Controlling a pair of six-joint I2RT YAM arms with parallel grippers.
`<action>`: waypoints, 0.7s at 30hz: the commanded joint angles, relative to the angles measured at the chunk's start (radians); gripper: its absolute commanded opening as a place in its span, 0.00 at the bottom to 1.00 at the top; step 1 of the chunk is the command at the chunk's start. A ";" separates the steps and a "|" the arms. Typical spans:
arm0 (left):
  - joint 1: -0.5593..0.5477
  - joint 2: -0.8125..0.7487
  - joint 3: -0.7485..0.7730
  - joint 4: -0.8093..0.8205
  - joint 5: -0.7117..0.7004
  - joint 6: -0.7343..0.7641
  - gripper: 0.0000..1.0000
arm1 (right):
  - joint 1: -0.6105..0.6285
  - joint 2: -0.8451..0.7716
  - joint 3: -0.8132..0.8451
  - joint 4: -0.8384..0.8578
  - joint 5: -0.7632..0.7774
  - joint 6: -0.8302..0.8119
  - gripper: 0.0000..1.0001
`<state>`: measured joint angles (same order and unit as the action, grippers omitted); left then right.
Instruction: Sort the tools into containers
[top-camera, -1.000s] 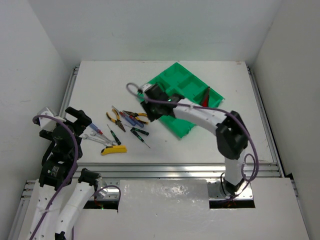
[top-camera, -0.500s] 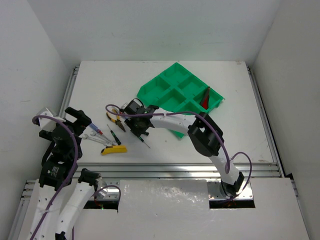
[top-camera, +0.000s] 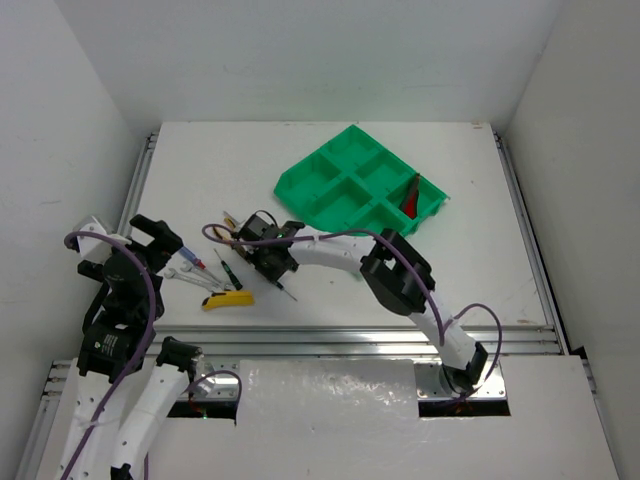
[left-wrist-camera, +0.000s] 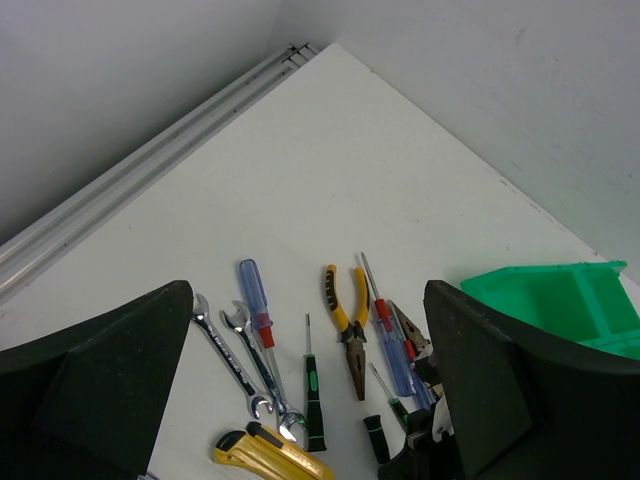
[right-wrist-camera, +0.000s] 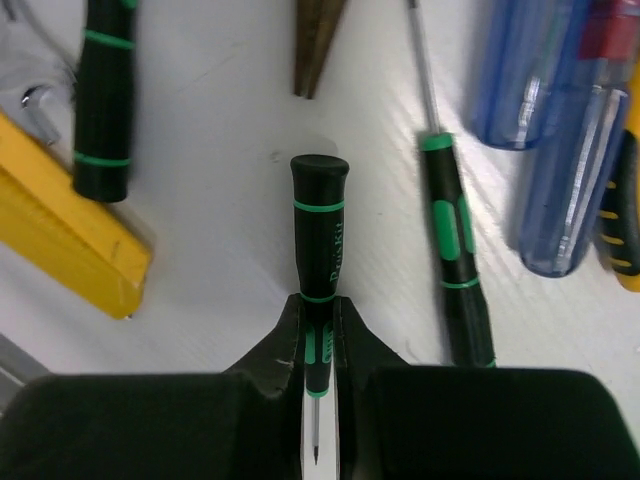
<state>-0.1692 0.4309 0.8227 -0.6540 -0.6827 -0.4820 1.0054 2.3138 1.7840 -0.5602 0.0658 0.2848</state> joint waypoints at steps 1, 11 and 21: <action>0.010 -0.004 -0.002 0.045 0.012 0.011 1.00 | 0.019 -0.097 -0.014 0.005 -0.061 0.031 0.04; 0.010 0.008 0.000 0.047 0.017 0.013 1.00 | -0.249 -0.424 -0.176 0.078 -0.023 0.128 0.03; 0.010 0.006 0.000 0.044 0.006 0.010 1.00 | -0.709 -0.213 0.170 -0.095 0.006 0.218 0.03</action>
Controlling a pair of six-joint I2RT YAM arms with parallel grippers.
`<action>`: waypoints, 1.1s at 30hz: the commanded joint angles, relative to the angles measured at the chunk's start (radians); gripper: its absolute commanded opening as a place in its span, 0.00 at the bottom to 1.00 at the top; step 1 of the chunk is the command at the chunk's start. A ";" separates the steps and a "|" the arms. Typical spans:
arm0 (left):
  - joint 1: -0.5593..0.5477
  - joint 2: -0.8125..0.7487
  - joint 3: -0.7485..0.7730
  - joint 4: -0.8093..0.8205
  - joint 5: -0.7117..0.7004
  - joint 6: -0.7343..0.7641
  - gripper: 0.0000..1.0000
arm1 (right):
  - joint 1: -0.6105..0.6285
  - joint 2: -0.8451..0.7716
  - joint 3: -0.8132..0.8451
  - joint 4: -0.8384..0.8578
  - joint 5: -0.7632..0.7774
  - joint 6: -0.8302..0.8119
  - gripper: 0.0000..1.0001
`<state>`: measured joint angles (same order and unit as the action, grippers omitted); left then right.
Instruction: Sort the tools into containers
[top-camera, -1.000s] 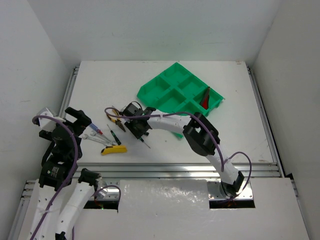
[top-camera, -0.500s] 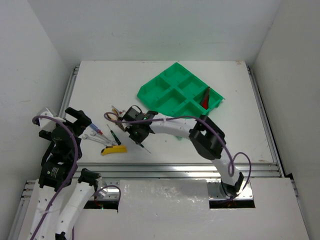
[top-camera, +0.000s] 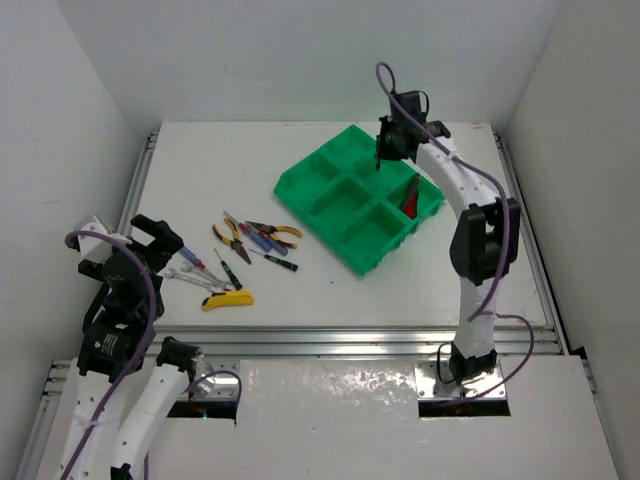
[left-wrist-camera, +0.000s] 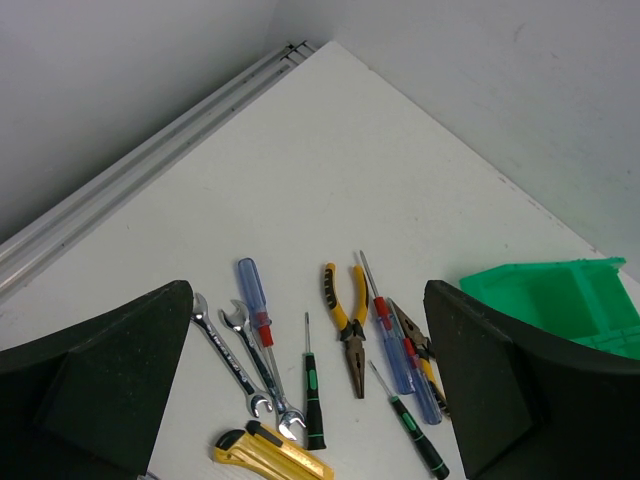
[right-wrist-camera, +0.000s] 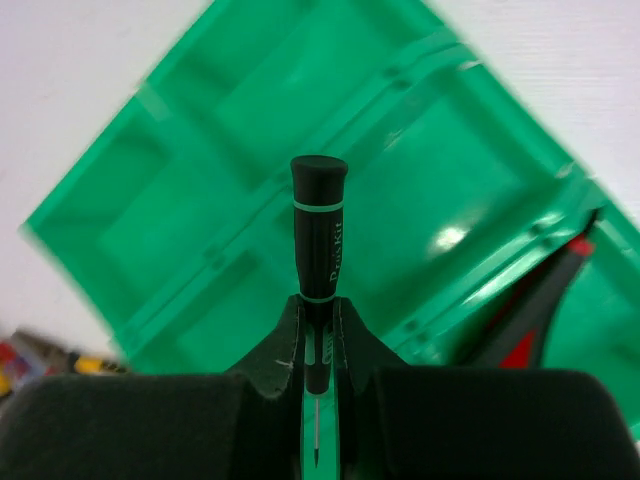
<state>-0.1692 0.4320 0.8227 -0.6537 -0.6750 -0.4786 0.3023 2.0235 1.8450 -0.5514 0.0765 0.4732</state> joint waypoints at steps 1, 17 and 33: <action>0.010 0.004 0.000 0.042 -0.003 0.006 1.00 | -0.020 0.102 0.173 -0.122 0.003 0.030 0.03; 0.010 0.019 0.000 0.051 0.009 0.017 1.00 | 0.064 0.017 0.079 -0.015 -0.113 -0.128 0.57; 0.013 0.016 0.000 0.046 0.011 0.014 1.00 | 0.613 0.158 -0.096 0.077 0.006 -0.381 0.36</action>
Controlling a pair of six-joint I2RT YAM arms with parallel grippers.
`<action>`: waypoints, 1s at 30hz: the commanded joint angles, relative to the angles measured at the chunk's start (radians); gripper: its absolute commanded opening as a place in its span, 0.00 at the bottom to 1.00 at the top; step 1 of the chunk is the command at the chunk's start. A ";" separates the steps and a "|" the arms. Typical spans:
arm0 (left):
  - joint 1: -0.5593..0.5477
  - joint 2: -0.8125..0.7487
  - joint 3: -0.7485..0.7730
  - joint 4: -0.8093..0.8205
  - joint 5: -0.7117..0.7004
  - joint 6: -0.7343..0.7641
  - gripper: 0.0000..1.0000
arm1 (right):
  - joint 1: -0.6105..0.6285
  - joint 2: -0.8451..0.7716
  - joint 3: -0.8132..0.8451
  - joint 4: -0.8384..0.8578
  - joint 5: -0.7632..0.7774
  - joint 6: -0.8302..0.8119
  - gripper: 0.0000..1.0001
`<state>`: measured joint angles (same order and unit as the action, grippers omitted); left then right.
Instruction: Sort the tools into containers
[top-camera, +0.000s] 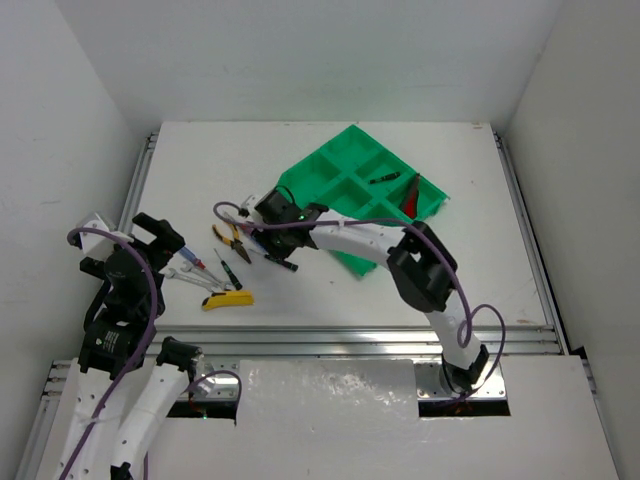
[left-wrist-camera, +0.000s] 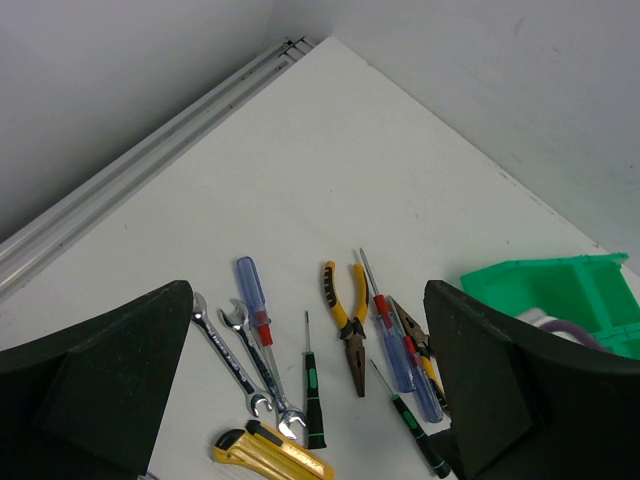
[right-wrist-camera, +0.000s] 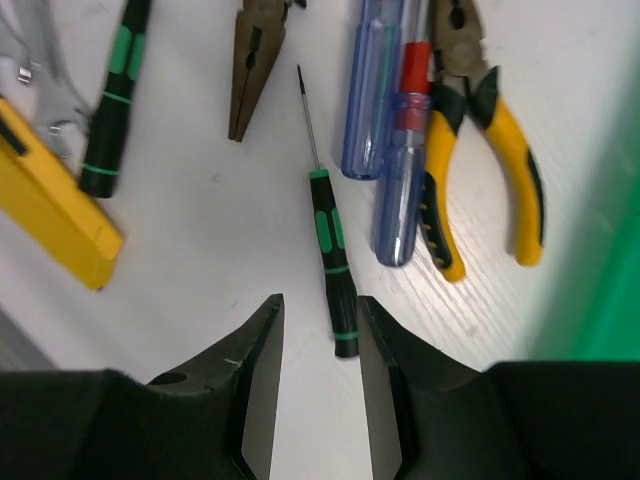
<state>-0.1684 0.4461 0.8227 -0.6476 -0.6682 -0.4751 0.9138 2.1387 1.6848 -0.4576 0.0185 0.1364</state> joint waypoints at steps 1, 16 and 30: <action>0.013 0.003 -0.002 0.040 0.004 0.010 1.00 | 0.014 0.056 0.073 -0.030 0.069 -0.046 0.36; 0.013 -0.004 -0.004 0.043 0.016 0.015 1.00 | 0.042 0.127 -0.008 -0.016 0.070 -0.023 0.20; 0.013 0.002 -0.005 0.045 0.016 0.015 1.00 | 0.051 0.041 -0.072 -0.013 -0.008 0.014 0.00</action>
<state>-0.1684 0.4461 0.8227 -0.6476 -0.6598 -0.4747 0.9474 2.2410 1.6524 -0.4557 0.0849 0.1207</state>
